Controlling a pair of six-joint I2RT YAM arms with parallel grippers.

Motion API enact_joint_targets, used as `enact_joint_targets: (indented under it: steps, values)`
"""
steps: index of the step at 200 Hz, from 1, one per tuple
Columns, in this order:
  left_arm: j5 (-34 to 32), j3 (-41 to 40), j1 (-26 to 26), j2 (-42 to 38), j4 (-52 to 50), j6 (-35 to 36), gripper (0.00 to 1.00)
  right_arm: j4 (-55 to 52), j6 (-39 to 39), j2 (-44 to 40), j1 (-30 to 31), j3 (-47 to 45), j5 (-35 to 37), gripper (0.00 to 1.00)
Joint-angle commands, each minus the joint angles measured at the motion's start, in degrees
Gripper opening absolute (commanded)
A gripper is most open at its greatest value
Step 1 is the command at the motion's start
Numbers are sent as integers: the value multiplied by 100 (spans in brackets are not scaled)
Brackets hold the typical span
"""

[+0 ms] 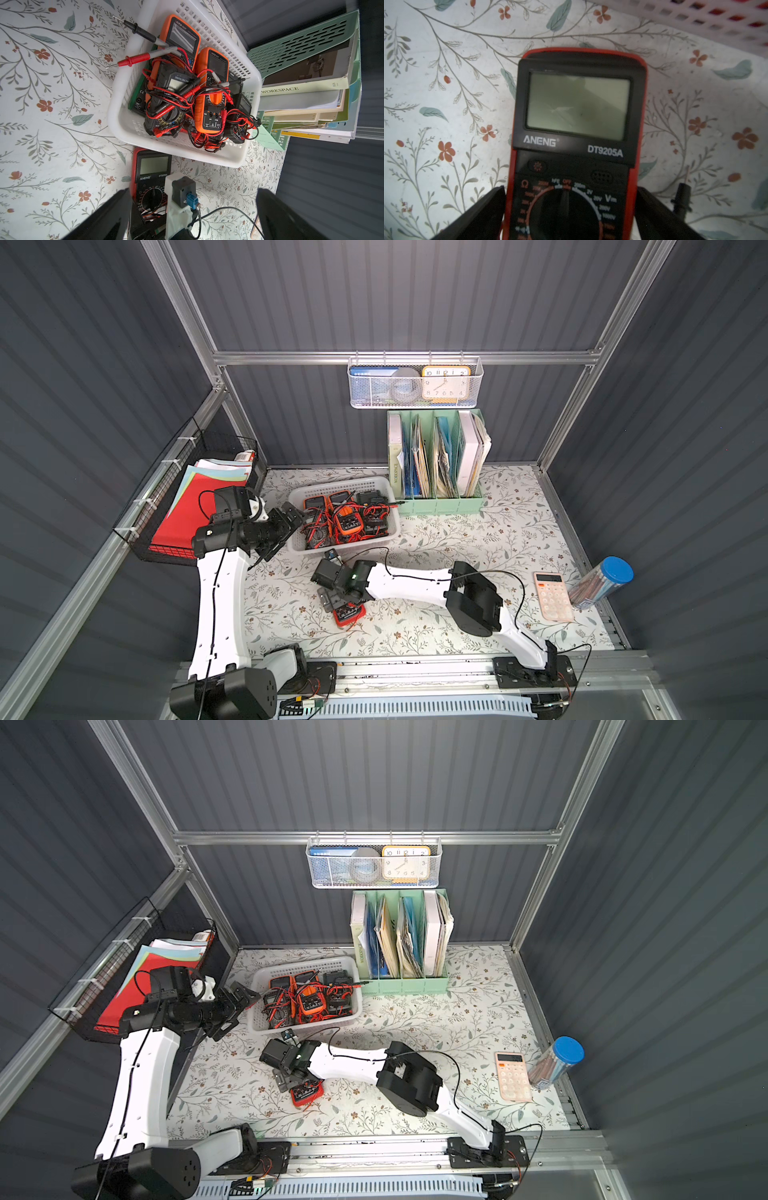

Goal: Put the multimeter into the basket
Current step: Pick up the multimeter from the center of the board.

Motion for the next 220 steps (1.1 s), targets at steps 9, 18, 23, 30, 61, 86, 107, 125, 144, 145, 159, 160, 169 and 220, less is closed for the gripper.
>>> enact_joint_targets:
  steps: [9,18,23,30,61,86,107,125,144,145,159,160,169,220]
  values:
    - [84,-99,23,13,63,31,99,-252,-18,446,14,83,-130,99]
    - [87,-100,23,10,63,35,99,-380,-3,446,9,169,-256,99]
    - [88,-107,23,6,63,36,99,-432,-7,440,20,209,-300,99]
    - [82,-109,23,10,71,36,99,-428,-20,420,31,215,-334,99]
    - [123,-161,23,15,140,35,99,-375,-51,509,25,199,-343,99]
    - [130,-145,23,19,148,23,99,-666,-47,648,31,409,-600,99]
    - [148,-101,23,44,153,26,99,-597,-10,520,84,265,-626,98]
    - [149,-60,23,54,156,22,99,-513,20,520,57,137,-634,90]
    - [148,-48,23,69,155,27,99,-697,67,594,28,172,-667,75]
    - [148,-48,23,70,158,27,99,-709,73,595,30,168,-666,74]
    - [148,-48,23,68,147,30,99,-661,83,457,25,16,-622,67]
    - [144,-48,23,65,145,33,99,-652,85,439,24,-3,-617,67]
    - [141,-72,23,55,148,29,99,-508,79,261,23,-187,-540,65]
    - [132,-107,23,54,151,53,99,-241,62,-668,-47,-742,-237,63]
